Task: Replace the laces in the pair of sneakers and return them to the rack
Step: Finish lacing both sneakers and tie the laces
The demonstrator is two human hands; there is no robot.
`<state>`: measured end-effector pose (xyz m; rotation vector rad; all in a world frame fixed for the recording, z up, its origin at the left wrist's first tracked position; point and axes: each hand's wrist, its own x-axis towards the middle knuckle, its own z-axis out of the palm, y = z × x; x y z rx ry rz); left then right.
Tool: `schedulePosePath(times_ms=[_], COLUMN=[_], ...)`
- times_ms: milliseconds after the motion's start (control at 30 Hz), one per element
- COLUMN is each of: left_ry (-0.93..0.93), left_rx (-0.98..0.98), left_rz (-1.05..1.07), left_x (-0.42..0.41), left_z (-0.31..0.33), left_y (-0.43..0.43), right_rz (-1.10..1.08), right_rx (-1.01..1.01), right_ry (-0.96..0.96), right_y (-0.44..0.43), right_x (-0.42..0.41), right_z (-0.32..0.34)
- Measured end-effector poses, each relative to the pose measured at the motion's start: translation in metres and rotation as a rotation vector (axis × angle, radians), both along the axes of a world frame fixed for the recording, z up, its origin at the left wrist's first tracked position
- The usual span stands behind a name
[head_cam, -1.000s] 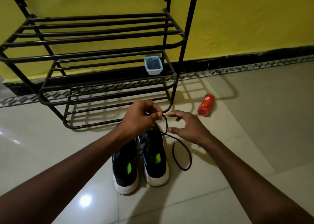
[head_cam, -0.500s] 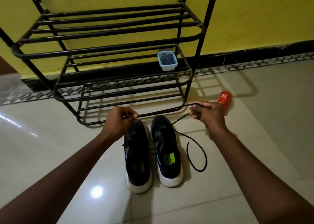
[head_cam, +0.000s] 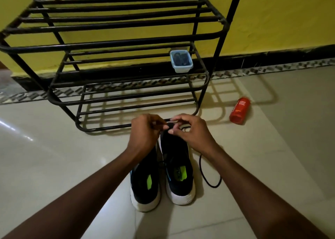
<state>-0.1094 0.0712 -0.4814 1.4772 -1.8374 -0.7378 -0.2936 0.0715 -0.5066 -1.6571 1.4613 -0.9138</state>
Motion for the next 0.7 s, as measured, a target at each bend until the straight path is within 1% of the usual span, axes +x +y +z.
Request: schedulePosePath(times_ms=[100, 200, 267, 333, 400, 467, 533, 567, 633, 700], left_ry=[0.068, 0.076, 0.077, 0.091, 0.032, -0.112, -0.244, -0.283, -0.308, -0.307], left_rx=[0.027, 0.024, 0.021, 0.011, 0.017, 0.133, 0.272, 0.302, 0.296, 0.284], left_rz=[0.058, 0.042, 0.018, 0.031, 0.079, 0.09, -0.004, -0.048, -0.084, -0.064], left_x=[0.003, 0.004, 0.003, 0.0, -0.005, -0.009, -0.015, -0.018, -0.025, -0.03], left_z=[-0.006, -0.008, -0.009, -0.011, -0.016, -0.025, -0.035, -0.04, -0.044, -0.046], left_y=[-0.002, -0.003, -0.002, 0.0, 0.002, 0.004, 0.012, 0.016, 0.025, 0.028], right_rz=[-0.037, -0.002, 0.04, 0.035, -0.047, -0.142, -0.207, -0.218, -0.216, -0.215], right_rx=[-0.044, -0.07, -0.109, -0.12, -0.105, -0.058, 0.006, 0.02, 0.023, 0.025], right_ry=[0.046, 0.099, 0.085, 0.06, 0.052, 0.01, -0.038, -0.027, 0.048, 0.089], right_y=[-0.001, 0.0, -0.002, -0.004, -0.006, -0.006, -0.004, -0.002, 0.002, 0.003], right_x=[-0.001, 0.001, 0.002, 0.003, 0.0, -0.004, -0.007, -0.007, -0.006, -0.004], right_z=[-0.011, -0.019, -0.023, -0.027, -0.032, -0.037, -0.04, -0.042, -0.046, -0.049])
